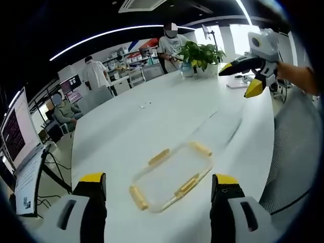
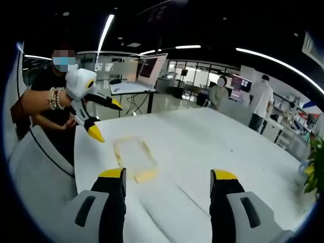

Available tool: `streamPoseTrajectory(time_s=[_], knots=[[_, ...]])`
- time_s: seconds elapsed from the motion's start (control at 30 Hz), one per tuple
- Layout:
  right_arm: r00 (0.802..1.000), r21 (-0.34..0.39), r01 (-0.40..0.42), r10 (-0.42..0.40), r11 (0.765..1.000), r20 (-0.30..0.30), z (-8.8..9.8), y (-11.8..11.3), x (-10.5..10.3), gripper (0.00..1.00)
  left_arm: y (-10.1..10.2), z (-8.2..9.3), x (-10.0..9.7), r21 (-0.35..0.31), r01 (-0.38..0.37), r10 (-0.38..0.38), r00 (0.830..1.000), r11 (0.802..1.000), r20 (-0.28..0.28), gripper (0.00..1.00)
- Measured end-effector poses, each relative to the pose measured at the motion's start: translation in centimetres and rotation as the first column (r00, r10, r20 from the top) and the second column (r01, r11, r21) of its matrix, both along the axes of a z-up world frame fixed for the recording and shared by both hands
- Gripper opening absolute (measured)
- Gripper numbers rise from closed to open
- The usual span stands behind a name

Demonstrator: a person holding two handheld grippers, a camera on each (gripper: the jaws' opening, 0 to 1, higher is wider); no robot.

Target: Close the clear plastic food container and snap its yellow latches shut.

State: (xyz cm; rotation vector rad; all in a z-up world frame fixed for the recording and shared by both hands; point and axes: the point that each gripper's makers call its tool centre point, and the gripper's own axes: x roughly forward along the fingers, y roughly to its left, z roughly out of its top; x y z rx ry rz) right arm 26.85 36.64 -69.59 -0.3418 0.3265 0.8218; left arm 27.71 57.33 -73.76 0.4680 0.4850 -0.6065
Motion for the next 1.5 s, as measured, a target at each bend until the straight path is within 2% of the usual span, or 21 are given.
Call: streamPoseTrajectory(time_s=[0.53, 0.83, 0.93, 1.13, 1.23, 1.33, 1.4, 1.5], knots=[[0.995, -0.071, -0.098, 0.098, 0.993, -0.001, -1.2, 3.3, 1.4, 0.61, 1.9, -1.4, 1.8, 0.102, 0.120, -0.114, 0.992, 0.988, -0.056, 0.78], [0.988, -0.115, -0.157, 0.156, 0.981, -0.020, -2.2, 4.5, 1.9, 0.60, 2.9, -2.7, 2.4, 0.171, 0.220, -0.199, 0.971, 0.960, -0.131, 0.77], [0.986, -0.128, -0.168, 0.165, 0.977, -0.031, -2.8, 4.8, 2.0, 0.60, 3.6, -3.3, 2.6, 0.199, 0.260, -0.226, 0.958, 0.945, -0.176, 0.73], [0.980, -0.149, -0.196, 0.190, 0.969, -0.054, -3.7, 5.3, 1.9, 0.58, 4.1, -4.0, 3.3, 0.238, 0.320, -0.272, 0.938, 0.917, -0.215, 0.72], [0.978, -0.158, -0.205, 0.198, 0.966, -0.062, -4.0, 5.5, 2.1, 0.55, 4.1, -4.5, 3.3, 0.267, 0.372, -0.310, 0.918, 0.889, -0.247, 0.71], [0.975, -0.151, -0.218, 0.208, 0.964, -0.078, -4.3, 5.8, 2.1, 0.56, 4.0, -4.9, 3.2, 0.259, 0.419, -0.347, 0.895, 0.871, -0.280, 0.71], [0.973, -0.153, -0.225, 0.215, 0.962, -0.084, -4.5, 6.0, 2.2, 0.57, 4.2, -5.4, 3.1, 0.273, 0.455, -0.369, 0.876, 0.848, -0.312, 0.71], [0.968, -0.174, -0.242, 0.226, 0.954, -0.105, -5.2, 6.3, 2.2, 0.57, 4.5, -5.9, 3.2, 0.294, 0.489, -0.390, 0.858, 0.821, -0.335, 0.68]])
